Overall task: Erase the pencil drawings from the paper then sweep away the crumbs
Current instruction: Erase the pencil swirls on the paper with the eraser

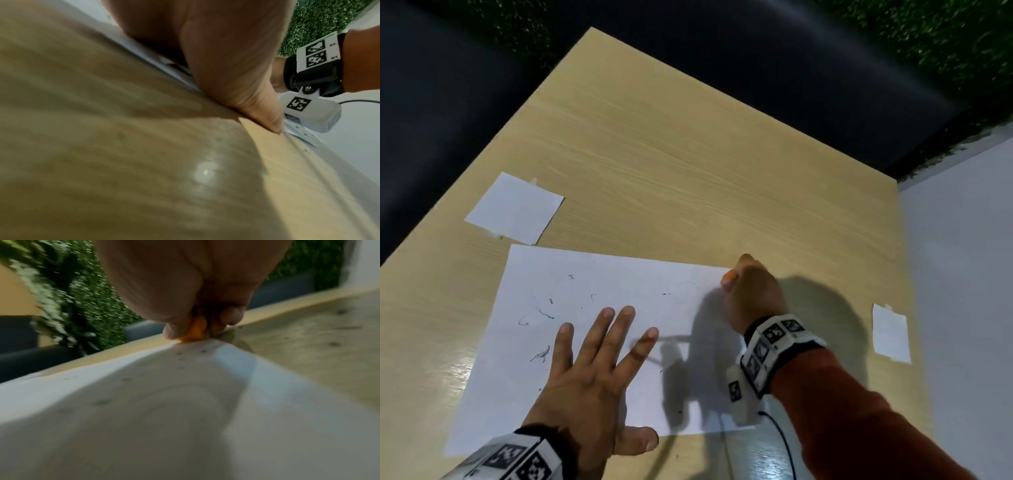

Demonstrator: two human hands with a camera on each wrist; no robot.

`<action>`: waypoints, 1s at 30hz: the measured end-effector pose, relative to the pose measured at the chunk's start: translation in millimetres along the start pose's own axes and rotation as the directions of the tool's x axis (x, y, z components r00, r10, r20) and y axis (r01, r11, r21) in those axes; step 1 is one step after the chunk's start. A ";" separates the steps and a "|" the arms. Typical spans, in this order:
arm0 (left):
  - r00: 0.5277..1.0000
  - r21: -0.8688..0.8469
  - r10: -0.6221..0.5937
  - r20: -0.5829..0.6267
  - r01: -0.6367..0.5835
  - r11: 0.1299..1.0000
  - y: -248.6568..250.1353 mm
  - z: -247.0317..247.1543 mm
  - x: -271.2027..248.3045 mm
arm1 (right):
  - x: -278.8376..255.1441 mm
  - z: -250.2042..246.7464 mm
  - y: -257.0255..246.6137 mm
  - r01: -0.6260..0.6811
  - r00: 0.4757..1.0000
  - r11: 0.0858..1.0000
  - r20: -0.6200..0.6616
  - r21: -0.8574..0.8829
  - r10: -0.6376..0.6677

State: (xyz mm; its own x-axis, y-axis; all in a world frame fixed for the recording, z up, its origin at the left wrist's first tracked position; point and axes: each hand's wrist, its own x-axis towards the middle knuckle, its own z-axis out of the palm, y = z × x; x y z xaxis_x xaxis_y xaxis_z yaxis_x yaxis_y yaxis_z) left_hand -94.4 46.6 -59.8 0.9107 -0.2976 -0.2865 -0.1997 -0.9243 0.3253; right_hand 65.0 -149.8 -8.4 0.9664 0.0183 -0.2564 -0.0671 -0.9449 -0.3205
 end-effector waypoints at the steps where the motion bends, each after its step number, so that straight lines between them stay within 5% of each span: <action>1: 1.000 -0.004 0.001 0.001 -0.001 1.000 -0.2 0.1 0.2 | -11.5 9.0 -13.8 0.054 0.997 0.998 0.050 0.035 -0.055; 4: 1.000 -0.012 -0.005 0.002 0.005 1.000 1.8 0.0 1.2 | -45.5 33.5 -43.6 0.247 0.938 0.955 0.207 0.164 -0.278; 9: 1.000 0.000 0.008 -0.011 -0.008 1.000 0.7 0.3 0.6 | 3.9 6.2 -18.5 -0.003 0.996 0.997 0.094 0.071 -0.003; 11: 1.000 -0.013 -0.007 -0.006 0.006 1.000 0.2 -0.1 0.0 | -2.7 6.1 -25.3 -0.004 0.997 0.997 0.080 0.079 -0.003; 16: 1.000 -0.012 0.001 -0.016 -0.001 1.000 0.4 0.9 1.7 | -38.2 29.9 -54.3 0.284 0.929 0.948 0.203 0.145 -0.310; 21: 1.000 -0.010 0.010 -0.027 -0.011 1.000 0.4 1.2 1.9 | 15.0 8.2 -25.7 0.024 0.998 0.997 0.049 0.077 -0.028; 27: 1.000 -0.008 0.014 -0.023 -0.014 1.000 0.2 1.9 1.5 | -39.3 30.1 -54.9 0.237 0.952 0.962 0.165 0.132 -0.257; 30: 1.000 -0.013 0.012 -0.019 -0.012 1.000 1.6 3.2 1.7 | 3.3 15.3 -30.4 0.041 0.996 0.996 0.078 0.077 -0.047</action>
State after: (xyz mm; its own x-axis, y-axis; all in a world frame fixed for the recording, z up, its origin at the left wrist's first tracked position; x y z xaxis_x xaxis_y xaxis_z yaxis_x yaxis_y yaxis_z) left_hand -94.3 43.9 -62.7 0.9152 -0.3036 -0.2652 -0.2057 -0.9175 0.3403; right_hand 66.4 -116.1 -13.4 0.9461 0.0883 -0.3116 -0.0464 -0.9152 -0.4003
